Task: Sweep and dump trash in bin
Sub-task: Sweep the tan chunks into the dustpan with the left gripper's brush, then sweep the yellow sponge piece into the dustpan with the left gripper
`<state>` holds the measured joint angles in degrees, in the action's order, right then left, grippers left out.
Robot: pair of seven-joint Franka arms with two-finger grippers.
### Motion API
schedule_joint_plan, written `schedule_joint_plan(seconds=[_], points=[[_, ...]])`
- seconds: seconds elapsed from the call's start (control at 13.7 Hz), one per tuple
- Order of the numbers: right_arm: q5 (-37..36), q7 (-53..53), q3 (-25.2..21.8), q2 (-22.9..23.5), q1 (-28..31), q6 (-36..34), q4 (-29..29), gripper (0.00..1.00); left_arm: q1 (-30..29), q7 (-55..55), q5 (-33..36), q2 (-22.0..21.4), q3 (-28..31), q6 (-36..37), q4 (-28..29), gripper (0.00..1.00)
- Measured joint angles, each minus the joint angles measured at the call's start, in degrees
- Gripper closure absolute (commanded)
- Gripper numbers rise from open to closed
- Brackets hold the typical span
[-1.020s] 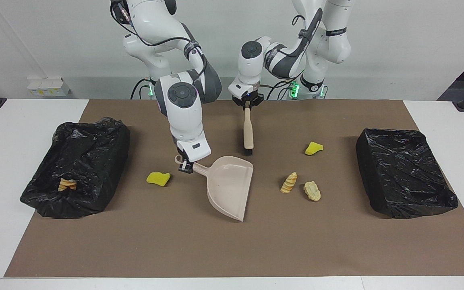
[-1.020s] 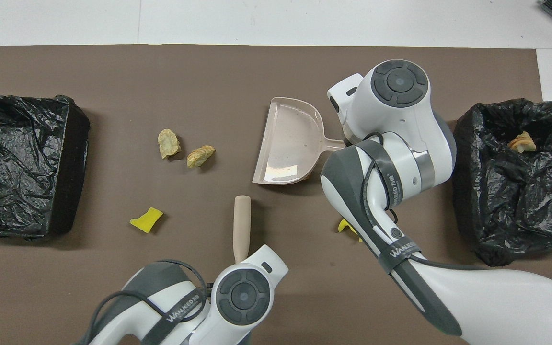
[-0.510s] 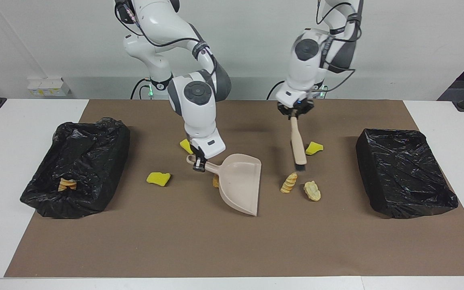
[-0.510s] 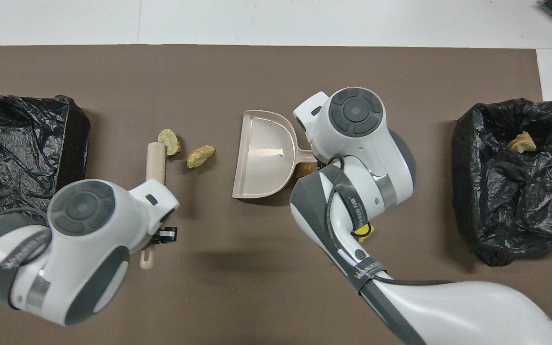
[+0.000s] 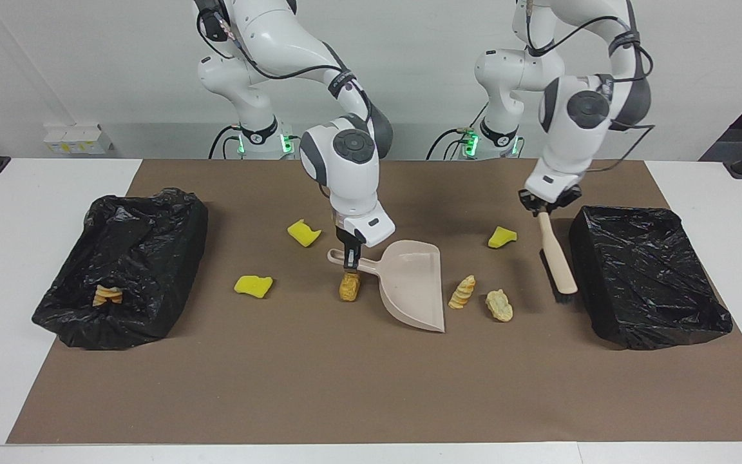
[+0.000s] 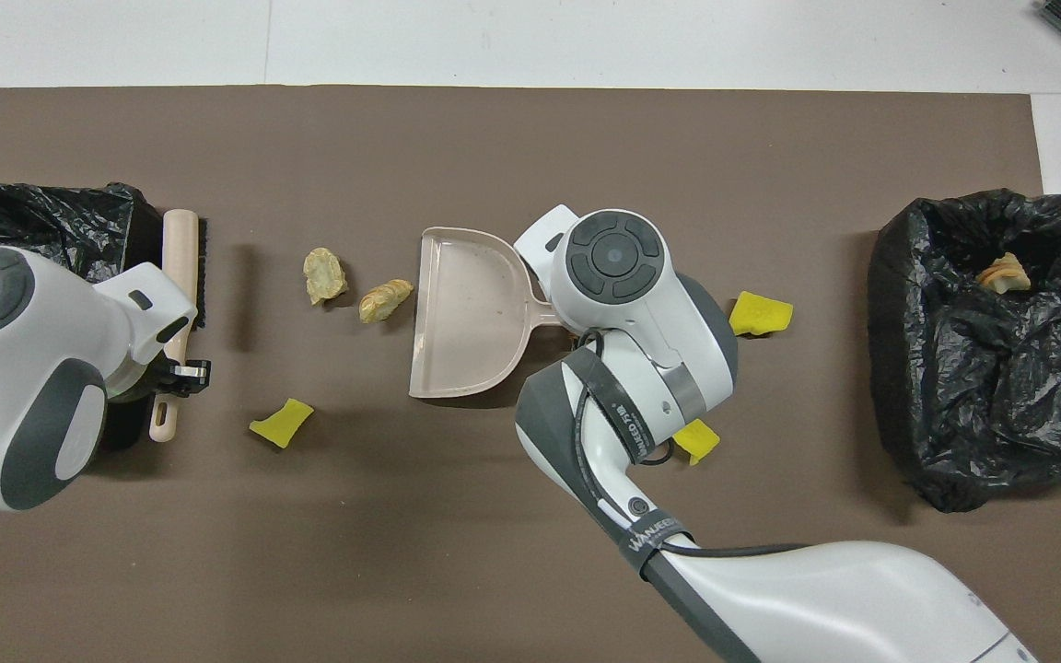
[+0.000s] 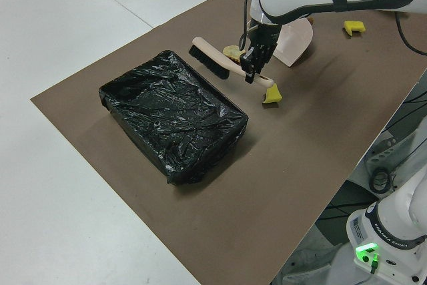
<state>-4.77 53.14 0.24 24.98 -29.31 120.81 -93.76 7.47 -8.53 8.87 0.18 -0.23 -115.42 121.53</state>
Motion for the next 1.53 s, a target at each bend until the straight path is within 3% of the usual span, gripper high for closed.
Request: schedule_joint_plan(seconds=[0.22, 0.44, 0.95, 1.31, 1.53], points=[[-0.1, 0.0, 0.0, 0.4, -0.4, 0.5, 0.0, 1.00, 0.0, 0.0, 0.0, 5.0, -0.5, -2.5, -1.3, 1.00], [-0.1, 0.0, 0.0, 0.4, -0.4, 0.5, 0.0, 1.00, 1.0, 2.0, -0.4, 5.8, -1.6, -2.8, -0.8, 1.00], [-0.1, 0.0, 0.0, 0.4, -0.4, 0.5, -0.1, 1.00, 15.8, 1.9, -17.0, 3.4, -2.5, -2.8, 2.1, 1.00], [-0.1, 0.0, 0.0, 0.4, -0.4, 0.5, -0.2, 1.00, 20.8, -1.3, -18.4, 2.5, -2.5, -1.9, -0.2, 1.00], [-0.1, 0.0, 0.0, 0.4, -0.4, 0.5, -0.2, 1.00, 20.8, -8.9, -18.3, -0.4, -2.1, 5.7, -0.9, 1.00]])
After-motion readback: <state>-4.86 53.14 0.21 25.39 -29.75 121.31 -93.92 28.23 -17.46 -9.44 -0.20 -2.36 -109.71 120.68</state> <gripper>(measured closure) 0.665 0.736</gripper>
